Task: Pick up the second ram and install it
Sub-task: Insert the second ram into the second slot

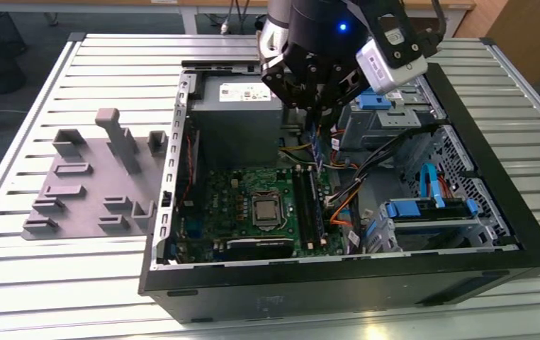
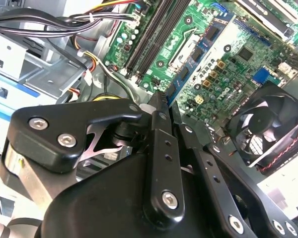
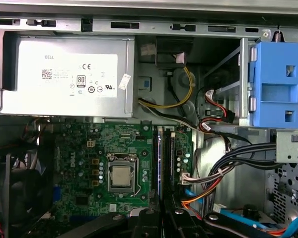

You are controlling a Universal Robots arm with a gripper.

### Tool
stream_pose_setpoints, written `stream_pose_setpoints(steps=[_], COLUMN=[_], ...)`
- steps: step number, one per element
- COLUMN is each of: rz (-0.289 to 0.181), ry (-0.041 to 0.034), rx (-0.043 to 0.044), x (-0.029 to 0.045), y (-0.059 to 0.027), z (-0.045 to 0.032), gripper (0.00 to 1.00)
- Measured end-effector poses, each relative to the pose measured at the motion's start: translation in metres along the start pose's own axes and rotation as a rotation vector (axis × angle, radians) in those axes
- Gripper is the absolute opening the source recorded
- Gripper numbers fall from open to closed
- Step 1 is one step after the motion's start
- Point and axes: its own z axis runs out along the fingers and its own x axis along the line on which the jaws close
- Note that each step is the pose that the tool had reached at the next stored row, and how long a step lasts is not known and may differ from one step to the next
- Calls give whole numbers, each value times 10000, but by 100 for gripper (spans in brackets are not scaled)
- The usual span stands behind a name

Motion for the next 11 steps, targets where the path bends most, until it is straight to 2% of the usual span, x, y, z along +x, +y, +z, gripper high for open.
stream_pose_setpoints(steps=[11], rz=[0], ry=[1], rx=[1], x=[-9], y=[-1], z=[99], gripper=[14])
